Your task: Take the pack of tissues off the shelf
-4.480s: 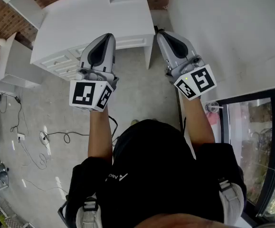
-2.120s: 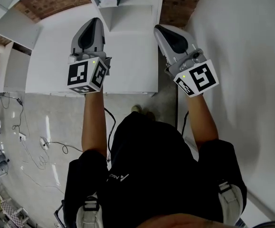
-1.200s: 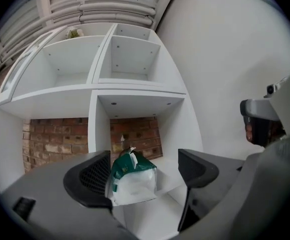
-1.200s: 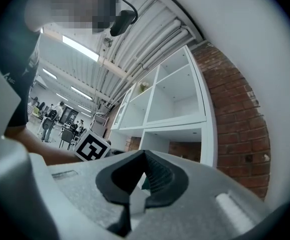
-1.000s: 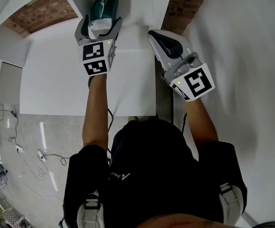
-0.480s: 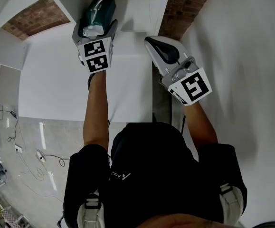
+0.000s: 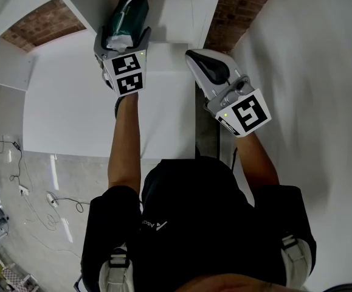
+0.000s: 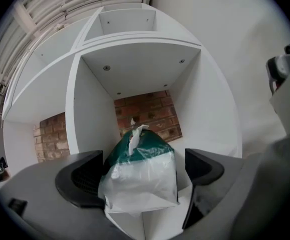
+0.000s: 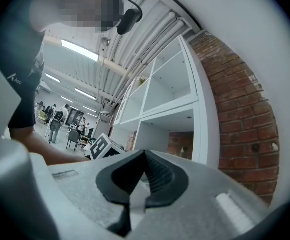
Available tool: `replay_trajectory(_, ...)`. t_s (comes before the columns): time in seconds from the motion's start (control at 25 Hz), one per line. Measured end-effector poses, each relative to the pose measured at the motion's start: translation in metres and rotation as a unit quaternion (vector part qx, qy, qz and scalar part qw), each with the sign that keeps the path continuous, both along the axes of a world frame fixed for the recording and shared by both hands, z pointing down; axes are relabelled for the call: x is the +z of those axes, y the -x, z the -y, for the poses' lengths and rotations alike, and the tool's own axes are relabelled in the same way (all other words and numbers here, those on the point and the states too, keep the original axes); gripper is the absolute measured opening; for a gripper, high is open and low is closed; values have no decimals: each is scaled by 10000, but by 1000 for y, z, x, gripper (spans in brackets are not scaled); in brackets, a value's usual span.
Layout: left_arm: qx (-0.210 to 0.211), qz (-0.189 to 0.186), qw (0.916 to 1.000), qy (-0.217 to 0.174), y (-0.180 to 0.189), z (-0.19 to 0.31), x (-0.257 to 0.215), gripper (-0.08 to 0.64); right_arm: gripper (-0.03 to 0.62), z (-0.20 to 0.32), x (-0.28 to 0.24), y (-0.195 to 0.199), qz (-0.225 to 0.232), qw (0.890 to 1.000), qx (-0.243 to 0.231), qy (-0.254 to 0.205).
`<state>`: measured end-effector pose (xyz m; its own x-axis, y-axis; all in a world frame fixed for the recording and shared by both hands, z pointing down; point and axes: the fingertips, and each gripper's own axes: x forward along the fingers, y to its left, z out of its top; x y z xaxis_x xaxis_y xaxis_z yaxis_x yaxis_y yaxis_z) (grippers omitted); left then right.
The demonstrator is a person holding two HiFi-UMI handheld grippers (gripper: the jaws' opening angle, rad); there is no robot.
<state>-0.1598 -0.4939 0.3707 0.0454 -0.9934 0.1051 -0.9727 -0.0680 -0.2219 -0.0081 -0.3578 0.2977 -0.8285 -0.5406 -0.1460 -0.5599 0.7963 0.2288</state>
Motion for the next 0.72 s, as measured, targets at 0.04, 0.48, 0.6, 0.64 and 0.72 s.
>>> replay_trajectory(0.04,23,-38,10000,29,-1,1,2,502,2,1,0,-1,5,10000,16,1)
replay_trajectory(0.48,-148,-338,9992,178,11,3,11,335,2,3,8,-7,14,9998,150,94)
replay_trajectory(0.6,-138,-457,9988,145,8,0,8,292,2,0,7,-9,18,9998,171,72)
replay_trajectory(0.64,-117,-529,9984,139,7,-1,6,283,2,0,7,-9,20,9998,182,75)
replay_trajectory(0.72,-91,-622,9980,86,6,-3,2,271,2,-1,7,-11,39,9997,208,130)
